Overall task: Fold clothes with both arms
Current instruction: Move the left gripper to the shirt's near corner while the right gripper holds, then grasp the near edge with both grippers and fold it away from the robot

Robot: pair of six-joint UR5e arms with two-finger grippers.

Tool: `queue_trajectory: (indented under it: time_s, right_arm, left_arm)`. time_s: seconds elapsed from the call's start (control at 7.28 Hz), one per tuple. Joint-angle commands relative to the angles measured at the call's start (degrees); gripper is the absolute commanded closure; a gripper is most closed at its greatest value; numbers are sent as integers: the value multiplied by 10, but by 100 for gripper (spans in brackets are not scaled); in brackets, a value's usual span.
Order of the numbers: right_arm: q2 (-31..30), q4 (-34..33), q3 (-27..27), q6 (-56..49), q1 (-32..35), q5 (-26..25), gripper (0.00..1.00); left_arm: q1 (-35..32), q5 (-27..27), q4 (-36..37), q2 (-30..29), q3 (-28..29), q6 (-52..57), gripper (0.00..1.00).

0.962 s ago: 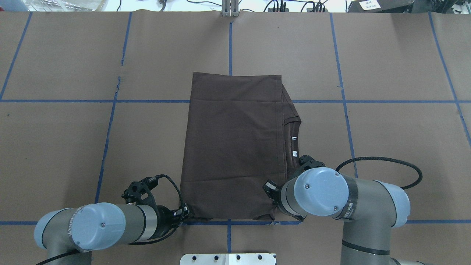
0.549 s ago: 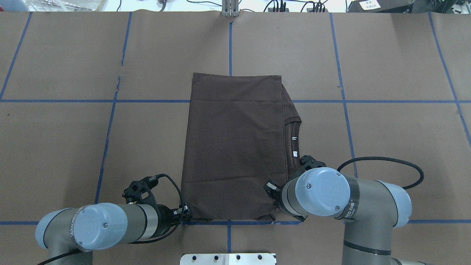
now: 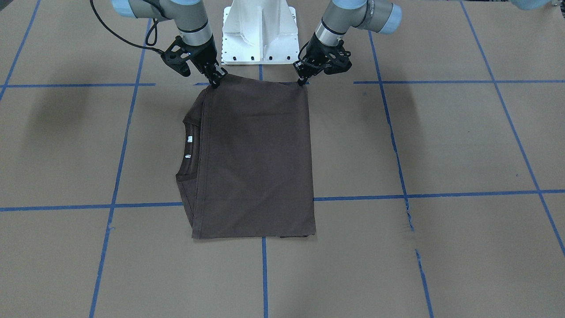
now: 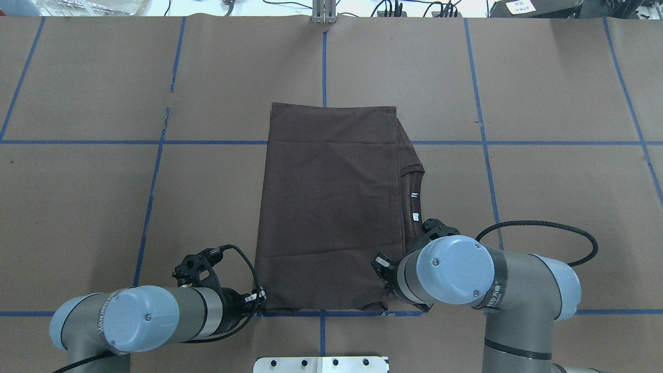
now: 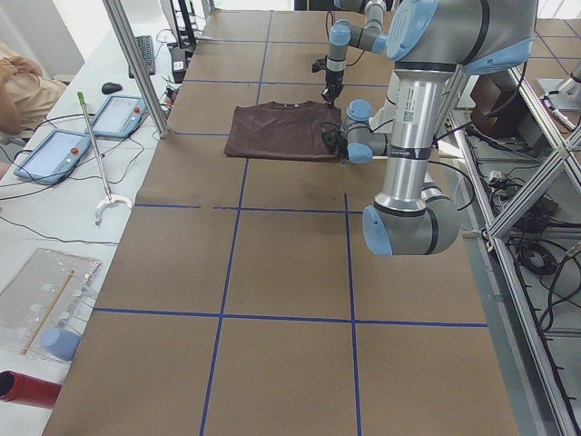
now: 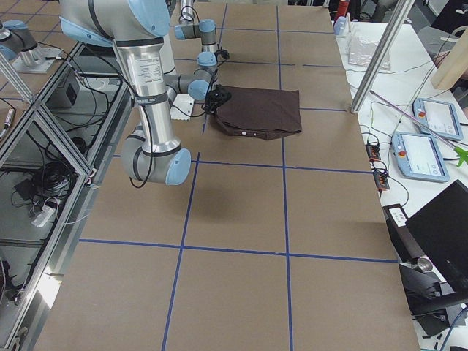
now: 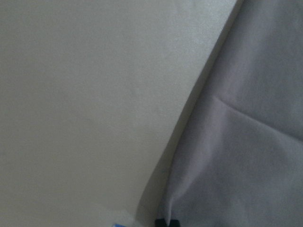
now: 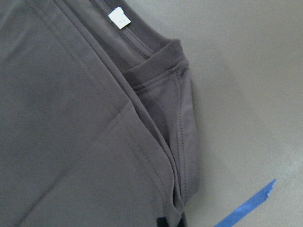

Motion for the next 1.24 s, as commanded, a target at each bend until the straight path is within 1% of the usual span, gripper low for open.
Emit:
queue_trajectory:
  time_s: [0.0, 0.14, 0.27, 0.41, 0.55, 0.69, 0.82, 0.96, 1.1]
  right_arm:
    - [-14, 0, 28, 0, -1, 2, 100]
    - [-35, 0, 58, 0, -5, 2, 100]
    - [-51, 0, 94, 0, -5, 4, 100]
    - [-66, 0, 129, 0, -4, 4, 100]
    - [-64, 0, 140, 0, 17, 4, 100]
    - [-59, 0, 134, -8, 46, 4, 100]
    - [-46, 1, 114, -9, 74, 3, 100]
    - [0, 1, 67, -30, 106, 3, 100]
    - [33, 1, 23, -48, 132, 4, 100]
  left_arm:
    - [-1, 1, 34, 12, -81, -3, 100]
    - [2, 1, 75, 15, -131, -12, 100]
    - [18, 1, 99, 13, -160, -32, 100]
    - [17, -2, 107, 10, -188, -34, 100]
    - [11, -4, 121, 6, -196, -33, 100]
    - [-31, -4, 142, -12, -187, -21, 100]
    - [-78, -6, 144, -50, -150, 7, 100]
    - [-114, -7, 155, -88, -103, 37, 100]
    - [-145, -8, 156, -112, -68, 69, 100]
